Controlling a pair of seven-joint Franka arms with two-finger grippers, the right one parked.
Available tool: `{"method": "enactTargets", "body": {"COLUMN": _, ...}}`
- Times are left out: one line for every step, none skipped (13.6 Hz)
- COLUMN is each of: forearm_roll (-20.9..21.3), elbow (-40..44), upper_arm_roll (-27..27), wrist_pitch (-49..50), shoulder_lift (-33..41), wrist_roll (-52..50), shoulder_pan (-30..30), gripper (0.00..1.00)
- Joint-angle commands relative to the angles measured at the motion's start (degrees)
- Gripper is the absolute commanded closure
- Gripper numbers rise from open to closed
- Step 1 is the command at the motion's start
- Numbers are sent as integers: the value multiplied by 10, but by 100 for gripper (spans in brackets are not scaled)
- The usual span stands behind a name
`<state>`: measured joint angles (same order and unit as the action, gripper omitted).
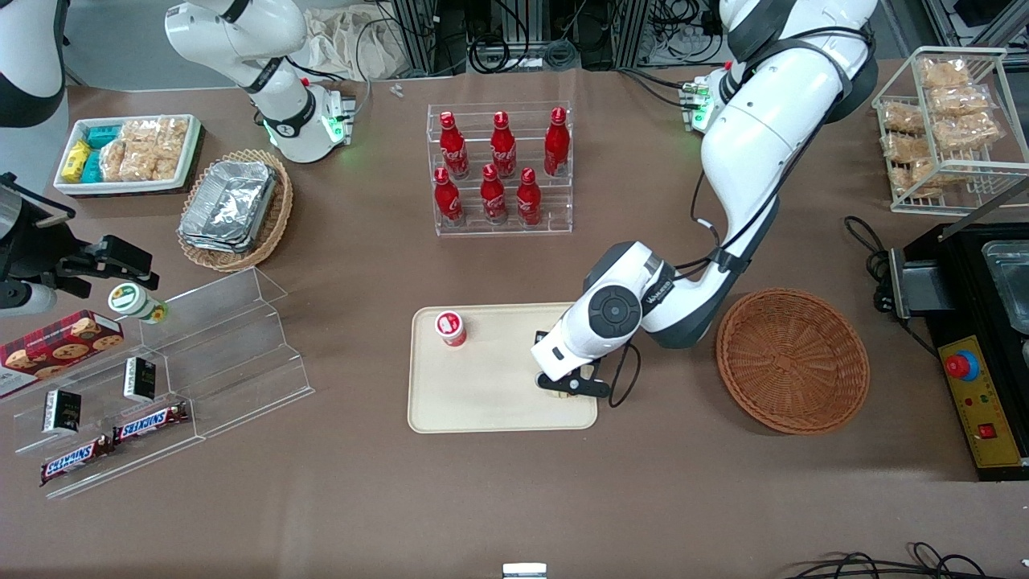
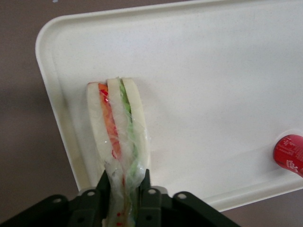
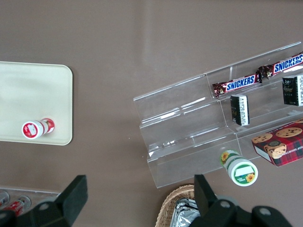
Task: Place sandwich from basket to tray
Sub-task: 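Open the left gripper to release the sandwich on the tray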
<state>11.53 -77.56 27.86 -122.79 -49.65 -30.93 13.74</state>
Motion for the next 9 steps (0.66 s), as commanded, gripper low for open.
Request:
{"method": "enactTargets", "body": {"forearm_roll": -10, "elbow": 5, "upper_arm_roll": 2, "wrist_pitch": 79, "shoulder_lift": 44, "wrist_roll": -9, "shoulder_pan": -17, "gripper": 1}}
{"method": "enactTargets", "body": {"forearm_roll": -16, "elbow": 4, "upper_arm_roll": 4, "wrist_pitch": 117, "shoulder_lift": 72, "wrist_roll": -1, "shoulder_pan": -27, "gripper": 1}}
{"method": "enactTargets", "body": {"forearm_roll": -17, "elbow": 4, "upper_arm_roll": 4, "wrist_pitch": 154, "shoulder_lift": 96, "wrist_roll": 3, "shoulder_pan": -36, "gripper": 1}}
{"method": "enactTargets", "body": {"forearm_roll": -17, "elbow": 3, "upper_arm_roll": 4, "wrist_pitch": 185, "shoulder_lift": 124, "wrist_roll": 18, "shoulder_pan": -52, "gripper": 1}}
{"method": "enactTargets", "body": {"forearm_roll": -19, "elbow": 3, "upper_arm_roll": 4, "wrist_pitch": 212, "shoulder_lift": 153, "wrist_roll": 47, "shoulder_pan": -63, "gripper": 1}}
{"method": "enactTargets", "body": {"forearm_roll": -24, "elbow": 3, "upper_arm_roll": 4, "wrist_pitch": 237, "shoulder_lift": 175, "wrist_roll": 76, "shoulder_pan": -82, "gripper": 1}}
{"method": "enactTargets", "body": {"forearm_roll": -29, "elbow": 3, "upper_arm_roll": 4, "wrist_pitch": 258, "shoulder_lift": 196, "wrist_roll": 102, "shoulder_pan": -102, "gripper": 1}}
{"method": "enactTargets", "body": {"forearm_roll": -32, "elbow": 3, "upper_arm_roll": 4, "wrist_pitch": 279, "shoulder_lift": 216, "wrist_roll": 129, "shoulder_pan": -123, "gripper": 1}}
{"method": "enactTargets", "body": {"forearm_roll": -32, "elbow": 3, "upper_arm_roll": 4, "wrist_pitch": 300, "shoulder_lift": 233, "wrist_roll": 147, "shoulder_pan": -140, "gripper": 1}}
